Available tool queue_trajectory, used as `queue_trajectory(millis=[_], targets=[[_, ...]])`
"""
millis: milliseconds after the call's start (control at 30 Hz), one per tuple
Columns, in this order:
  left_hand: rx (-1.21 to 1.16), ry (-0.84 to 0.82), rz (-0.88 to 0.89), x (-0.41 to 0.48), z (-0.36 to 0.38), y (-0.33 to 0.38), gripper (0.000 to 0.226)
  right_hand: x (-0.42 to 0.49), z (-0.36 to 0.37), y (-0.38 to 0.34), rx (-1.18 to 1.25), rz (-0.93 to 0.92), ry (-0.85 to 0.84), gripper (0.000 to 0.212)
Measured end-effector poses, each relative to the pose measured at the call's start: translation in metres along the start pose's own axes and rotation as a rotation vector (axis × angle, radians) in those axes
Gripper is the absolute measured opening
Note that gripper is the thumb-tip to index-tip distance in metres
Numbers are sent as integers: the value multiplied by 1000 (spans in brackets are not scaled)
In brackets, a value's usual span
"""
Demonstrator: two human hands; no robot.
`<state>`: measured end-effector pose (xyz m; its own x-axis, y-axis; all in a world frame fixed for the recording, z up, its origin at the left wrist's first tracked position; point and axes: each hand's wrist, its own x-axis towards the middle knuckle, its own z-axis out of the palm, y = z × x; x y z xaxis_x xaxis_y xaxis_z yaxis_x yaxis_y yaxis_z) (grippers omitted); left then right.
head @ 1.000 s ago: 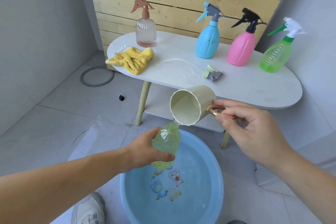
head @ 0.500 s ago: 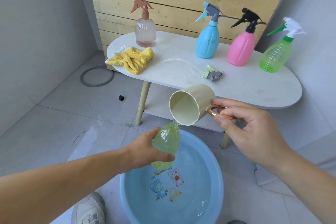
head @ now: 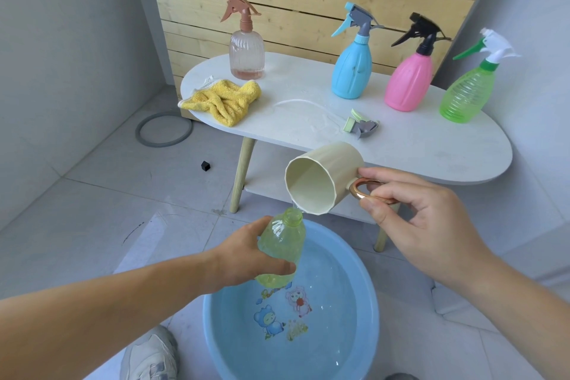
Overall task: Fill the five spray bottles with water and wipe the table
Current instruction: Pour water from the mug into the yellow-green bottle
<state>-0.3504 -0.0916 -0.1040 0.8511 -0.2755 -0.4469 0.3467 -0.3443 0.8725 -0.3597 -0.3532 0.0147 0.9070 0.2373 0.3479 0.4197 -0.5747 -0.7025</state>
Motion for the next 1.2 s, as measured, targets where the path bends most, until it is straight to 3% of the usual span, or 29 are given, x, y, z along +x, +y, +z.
queue_trajectory(millis=[1000,1200], targets=[[-3,15,-10,-1,1,2,75,-3,5,4,-22,-15,-25,15],[-9,14,-11,-1,1,1,75,-1,7,6,96,100,-24,12]])
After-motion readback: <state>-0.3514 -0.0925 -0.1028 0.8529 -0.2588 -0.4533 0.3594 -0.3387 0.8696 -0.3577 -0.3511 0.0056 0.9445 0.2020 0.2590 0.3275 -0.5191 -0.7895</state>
